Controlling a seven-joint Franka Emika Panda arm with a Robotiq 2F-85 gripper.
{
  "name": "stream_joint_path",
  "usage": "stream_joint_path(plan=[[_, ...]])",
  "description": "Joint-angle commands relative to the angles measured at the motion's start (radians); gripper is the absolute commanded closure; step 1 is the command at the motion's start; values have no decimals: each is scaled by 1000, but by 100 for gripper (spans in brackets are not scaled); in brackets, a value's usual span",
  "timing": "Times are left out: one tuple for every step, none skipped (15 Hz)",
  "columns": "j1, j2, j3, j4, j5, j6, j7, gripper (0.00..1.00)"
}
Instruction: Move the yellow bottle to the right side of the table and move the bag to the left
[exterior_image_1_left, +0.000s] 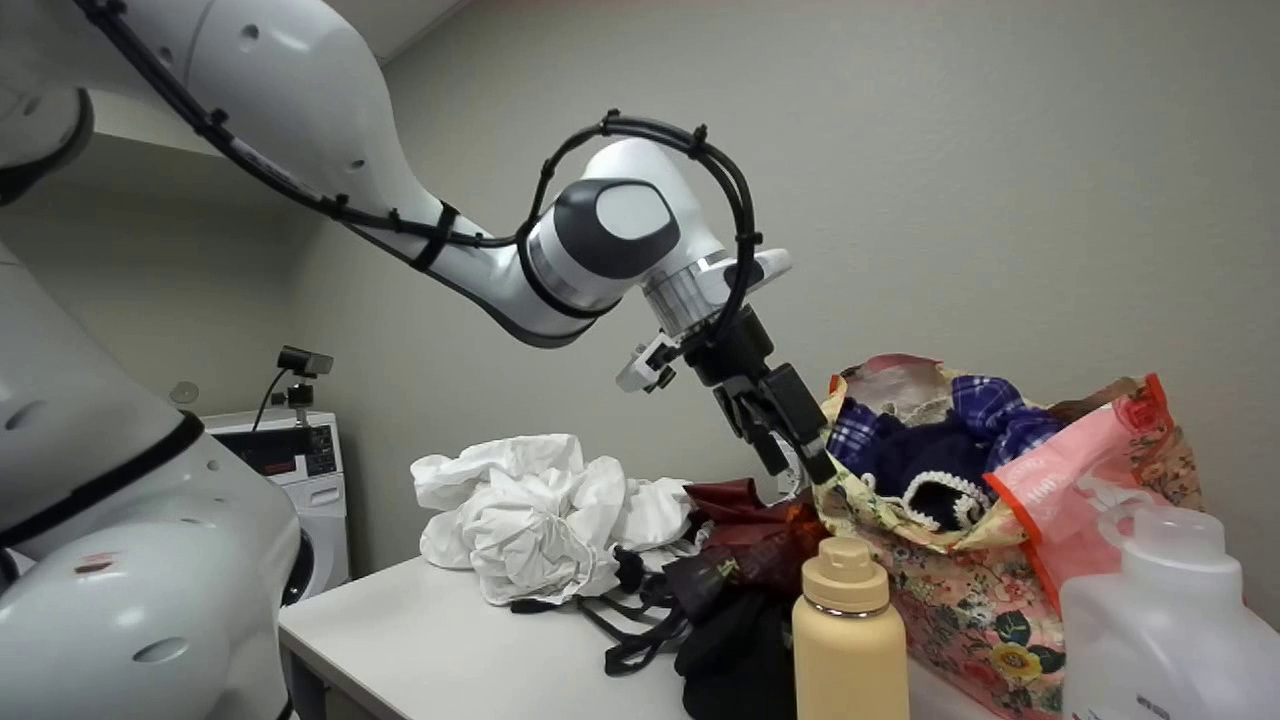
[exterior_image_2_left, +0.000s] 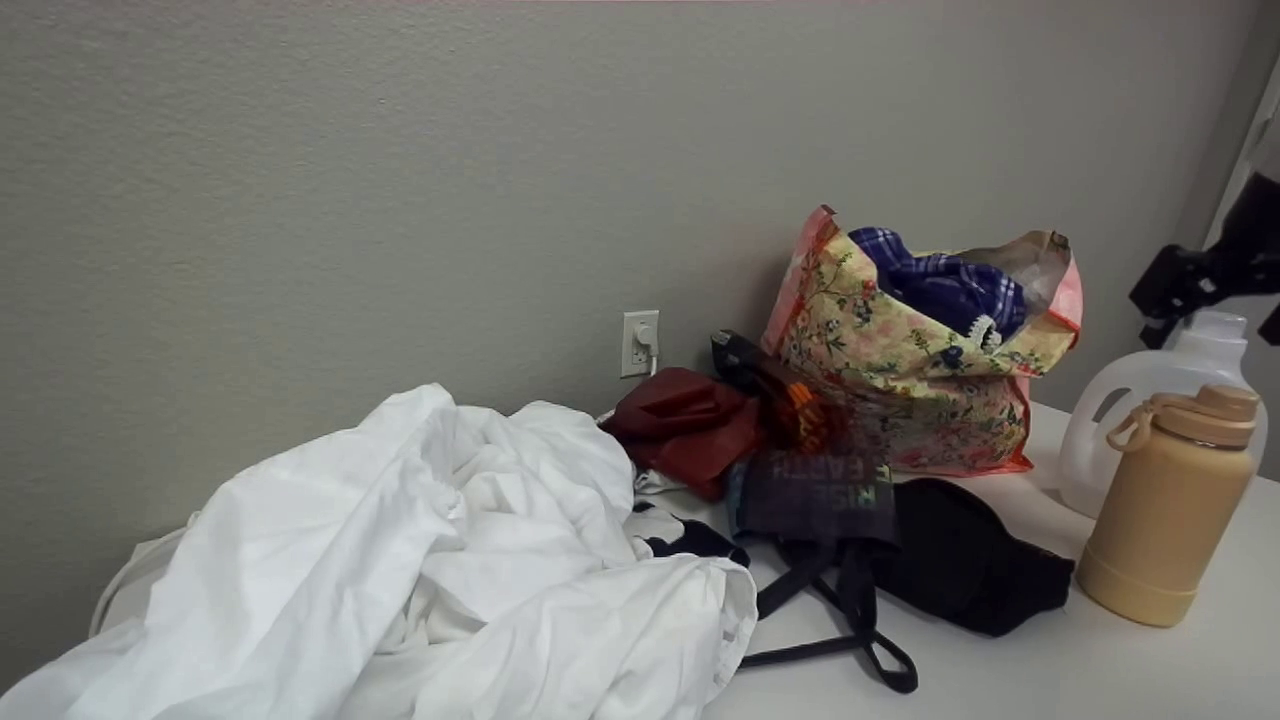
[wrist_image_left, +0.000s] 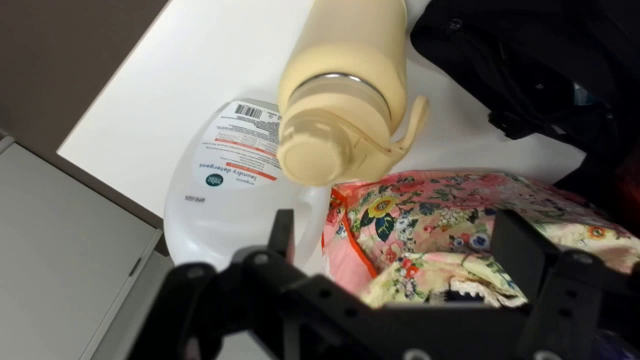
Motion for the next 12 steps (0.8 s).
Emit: stream_joint_path(plan=[[70, -85, 14, 36, 36, -73, -55, 0], [88, -103, 26, 46, 34, -71, -56, 0], [100, -116, 46, 50, 20, -50, -46, 0], [113, -123, 65, 59, 12, -35, -43, 0], [119, -119, 95, 68, -2, -11, -25, 0], [137, -115, 112, 77, 2, -1, -32, 0], [141, -107, 143, 86, -9, 22, -18, 0], [143, -96, 169, 96, -17, 43, -9, 0], [149, -85, 189, 106, -18, 58, -13, 0], [158, -71, 205, 114, -13, 75, -20, 0], [165, -61, 218, 121, -7, 85, -26, 0], [191, -43, 222, 131, 14, 77, -51, 0]])
